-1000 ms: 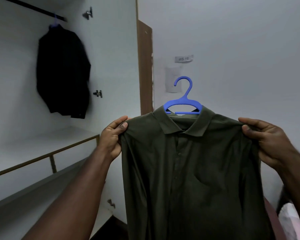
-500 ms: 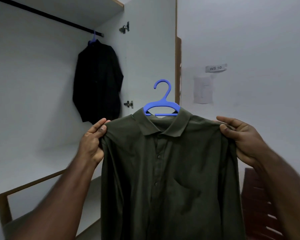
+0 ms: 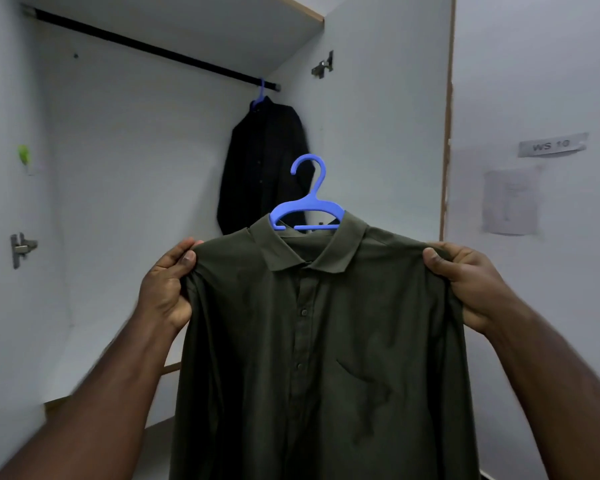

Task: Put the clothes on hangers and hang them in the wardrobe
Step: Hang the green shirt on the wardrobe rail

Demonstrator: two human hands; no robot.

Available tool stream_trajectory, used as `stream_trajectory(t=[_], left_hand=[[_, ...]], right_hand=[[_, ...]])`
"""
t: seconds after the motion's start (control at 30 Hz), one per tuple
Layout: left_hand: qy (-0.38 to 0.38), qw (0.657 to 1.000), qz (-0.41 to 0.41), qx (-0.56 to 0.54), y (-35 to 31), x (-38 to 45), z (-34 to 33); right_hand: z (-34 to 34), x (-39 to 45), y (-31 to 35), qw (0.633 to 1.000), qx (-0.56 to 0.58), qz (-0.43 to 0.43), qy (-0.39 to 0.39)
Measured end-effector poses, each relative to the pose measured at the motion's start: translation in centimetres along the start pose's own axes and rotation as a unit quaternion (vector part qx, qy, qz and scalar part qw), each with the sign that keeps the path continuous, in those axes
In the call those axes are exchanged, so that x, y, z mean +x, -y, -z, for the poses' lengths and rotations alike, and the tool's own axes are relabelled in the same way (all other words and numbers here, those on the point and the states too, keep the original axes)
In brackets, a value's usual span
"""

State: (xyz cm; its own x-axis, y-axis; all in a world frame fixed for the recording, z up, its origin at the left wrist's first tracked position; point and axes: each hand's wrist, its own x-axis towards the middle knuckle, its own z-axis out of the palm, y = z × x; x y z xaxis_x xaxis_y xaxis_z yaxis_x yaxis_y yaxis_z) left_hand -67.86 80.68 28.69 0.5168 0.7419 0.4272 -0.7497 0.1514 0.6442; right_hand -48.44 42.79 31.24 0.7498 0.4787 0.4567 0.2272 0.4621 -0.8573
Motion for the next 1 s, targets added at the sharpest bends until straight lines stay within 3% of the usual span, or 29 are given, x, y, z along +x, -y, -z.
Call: stream_trajectory(t=[0.6, 1.0], left_hand=[[-0.03, 0.997, -0.072, 0.011, -2.0, 14.4, 3.1], [-0.013, 0.997, -0.074, 0.013, -3.3, 29.5, 5.5]], right_hand=[[-8.2, 16.9, -3.3, 0.998, -0.003, 0.046, 0.049], [-16.3, 28.9, -7.1, 0.995, 0.009, 0.103, 0.01]])
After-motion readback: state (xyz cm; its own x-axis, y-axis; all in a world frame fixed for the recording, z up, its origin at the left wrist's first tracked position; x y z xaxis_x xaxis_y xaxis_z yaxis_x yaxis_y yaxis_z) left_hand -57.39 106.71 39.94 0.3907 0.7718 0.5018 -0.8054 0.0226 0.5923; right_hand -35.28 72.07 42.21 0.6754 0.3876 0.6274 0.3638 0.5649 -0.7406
